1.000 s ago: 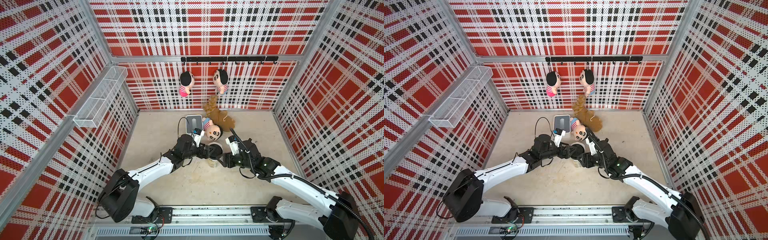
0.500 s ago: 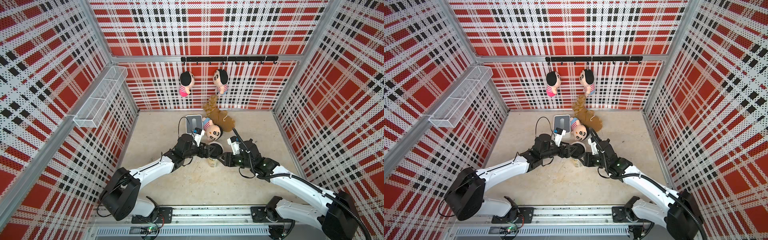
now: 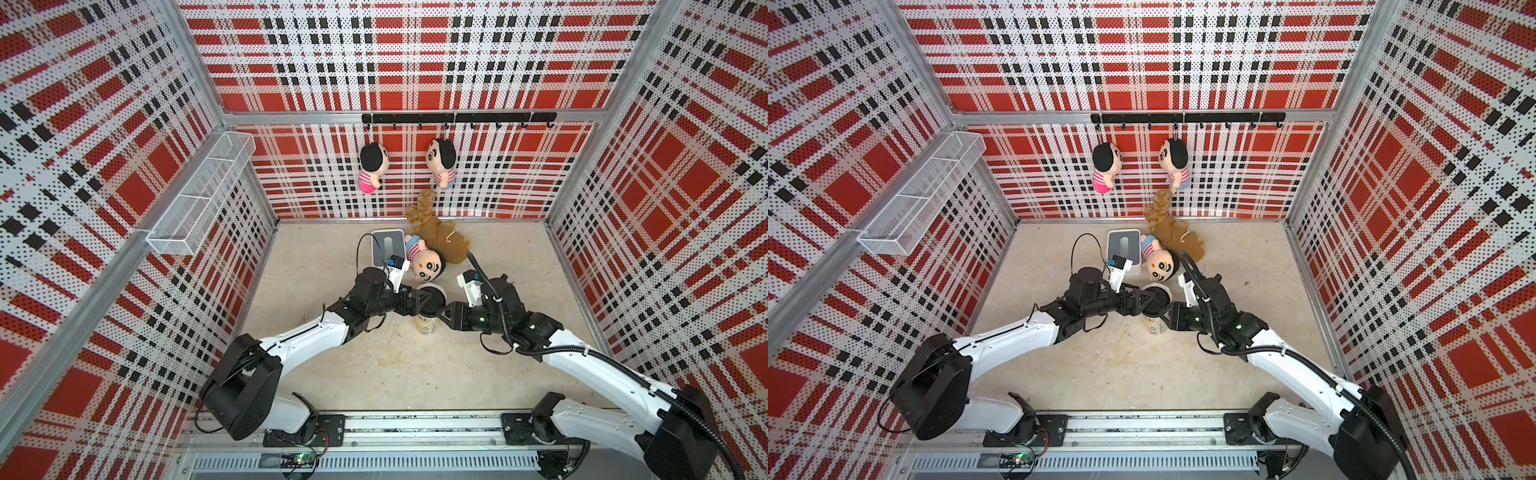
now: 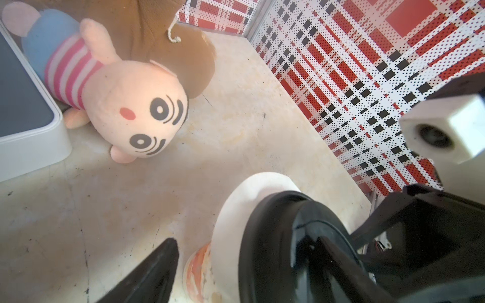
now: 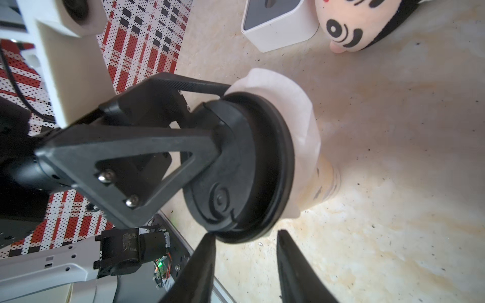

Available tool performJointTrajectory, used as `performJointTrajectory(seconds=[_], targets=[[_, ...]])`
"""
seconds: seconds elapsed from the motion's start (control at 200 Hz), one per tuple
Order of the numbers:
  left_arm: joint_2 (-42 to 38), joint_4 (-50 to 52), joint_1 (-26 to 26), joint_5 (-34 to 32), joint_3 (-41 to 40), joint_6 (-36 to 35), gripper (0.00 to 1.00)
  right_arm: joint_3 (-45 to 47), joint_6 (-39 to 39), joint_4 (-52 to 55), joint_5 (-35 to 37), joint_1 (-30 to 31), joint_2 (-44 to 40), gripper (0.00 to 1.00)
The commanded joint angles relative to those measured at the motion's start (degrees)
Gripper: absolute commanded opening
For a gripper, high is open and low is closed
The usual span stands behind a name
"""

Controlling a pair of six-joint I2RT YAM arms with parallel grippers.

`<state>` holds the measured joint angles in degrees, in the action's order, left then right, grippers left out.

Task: Put the leak-proof paper on the milk tea cups
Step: Secure the cup lid on the cup.

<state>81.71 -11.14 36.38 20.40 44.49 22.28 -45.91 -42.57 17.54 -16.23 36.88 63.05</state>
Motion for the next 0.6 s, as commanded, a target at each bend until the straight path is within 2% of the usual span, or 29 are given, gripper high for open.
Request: performJointTrajectory(seconds=[0.0, 0.215, 0.591], targets=[[3.43, 13.03, 0.31, -0.87, -2.61, -3.22, 0.84, -5.57, 3.57, 2.01, 1.57, -2.23, 2.05, 0.4], [3.87, 12.99, 0.27, -0.54, -2.57, -2.89, 0.83, -7.14, 5.21, 2.17, 1.86, -3.74, 6.71, 0.38], [3.68, 13.41, 0.14, -0.54, -2.65, -3.16, 0.82, 0.15, 2.97, -2.64, -0.39, -5.86, 4.74, 0.36]])
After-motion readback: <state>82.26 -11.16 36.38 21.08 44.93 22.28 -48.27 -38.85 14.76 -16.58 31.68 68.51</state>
